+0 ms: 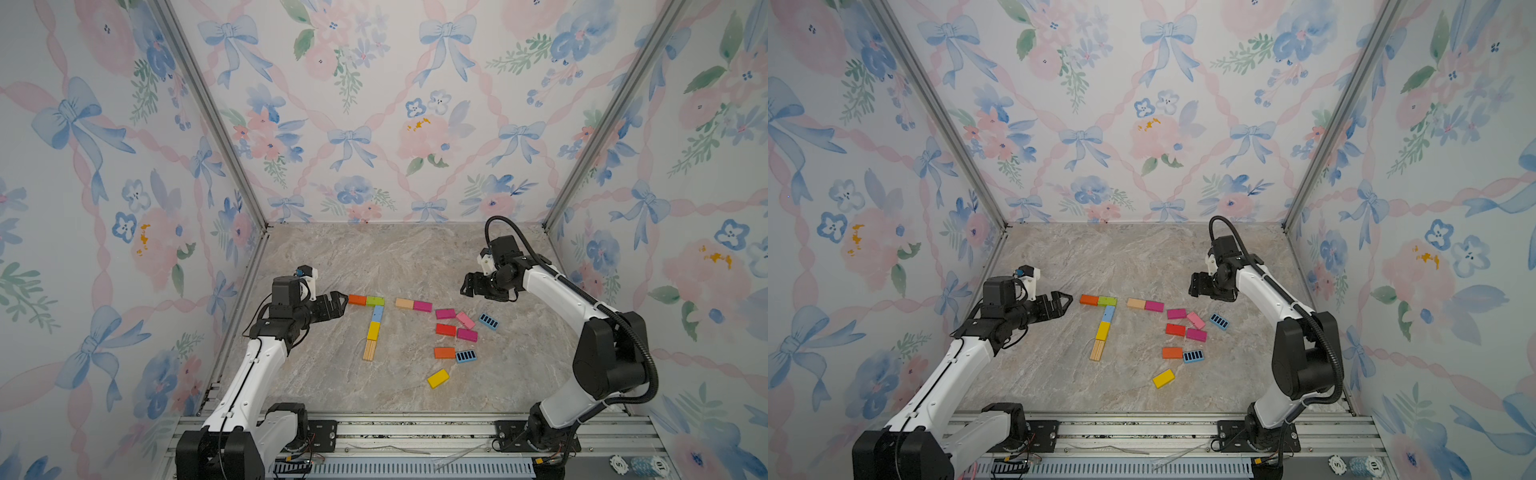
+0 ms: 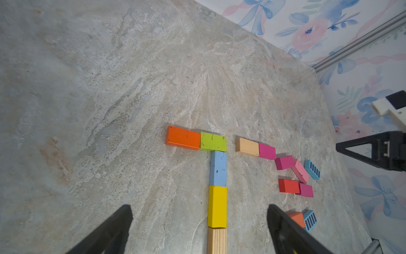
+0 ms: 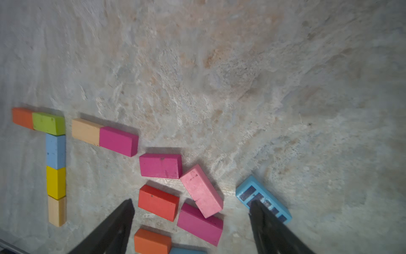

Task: Assemble the number 7 with building blocks
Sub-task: Pick up the building block from the center of the board.

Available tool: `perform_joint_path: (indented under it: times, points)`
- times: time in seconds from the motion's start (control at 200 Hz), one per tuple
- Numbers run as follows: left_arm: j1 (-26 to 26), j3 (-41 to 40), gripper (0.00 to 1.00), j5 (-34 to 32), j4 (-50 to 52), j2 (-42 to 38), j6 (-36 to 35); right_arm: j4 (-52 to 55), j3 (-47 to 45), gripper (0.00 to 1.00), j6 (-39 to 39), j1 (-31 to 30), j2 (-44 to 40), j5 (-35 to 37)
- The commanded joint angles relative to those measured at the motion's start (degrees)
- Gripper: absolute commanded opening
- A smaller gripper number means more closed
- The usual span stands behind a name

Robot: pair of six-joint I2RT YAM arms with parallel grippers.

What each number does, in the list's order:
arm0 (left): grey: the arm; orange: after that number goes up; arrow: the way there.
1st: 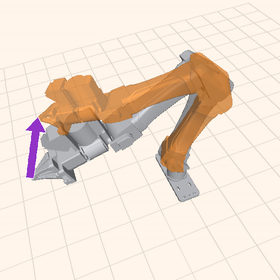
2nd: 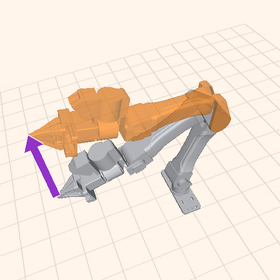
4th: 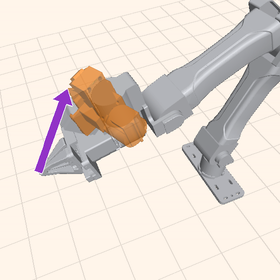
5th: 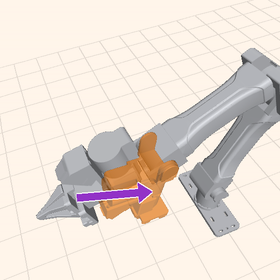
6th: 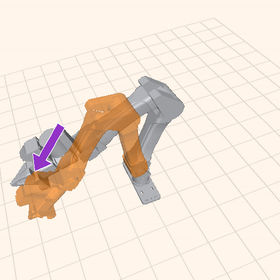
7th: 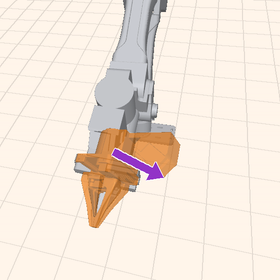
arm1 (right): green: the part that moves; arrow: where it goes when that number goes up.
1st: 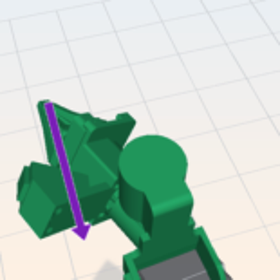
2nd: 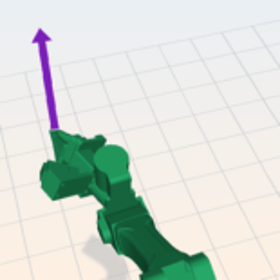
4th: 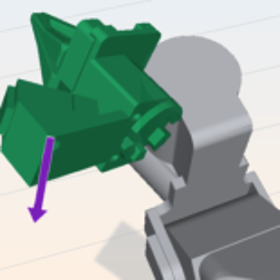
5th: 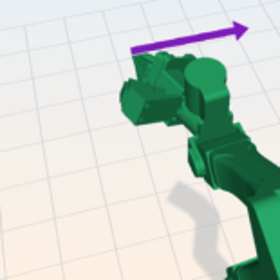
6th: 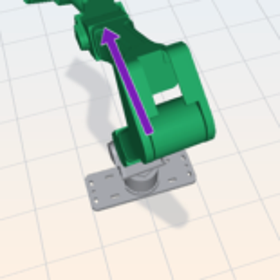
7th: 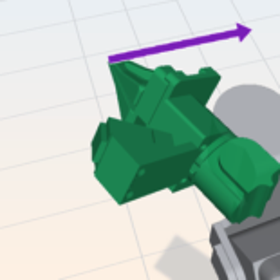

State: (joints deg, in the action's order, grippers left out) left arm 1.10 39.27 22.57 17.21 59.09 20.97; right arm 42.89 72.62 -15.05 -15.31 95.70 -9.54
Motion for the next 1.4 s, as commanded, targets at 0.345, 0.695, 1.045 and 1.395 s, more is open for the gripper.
perform_joint_path:
  times: [0.345,0.695,1.045,1.395]
  points:
    - [0.91,-0.68,0.98,0.81,-0.69,-0.76,-0.76,9.12,10.77,0.83,5.55,-12.31,13.82,10.09]
    - [0.92,-0.68,0.98,0.64,-0.69,-0.64,-0.76,7.92,12.27,0.87,3.18,-13.88,17.65,8.11]
    - [0.92,-0.63,0.98,0.41,-0.69,-0.83,-0.84,6.73,12.54,0.88,2.37,-14.92,20.26,8.72]
    - [0.96,-0.73,0.98,0.37,-0.69,-1.07,-0.84,6.76,14.16,0.77,1.97,-16.08,23.08,10.89]
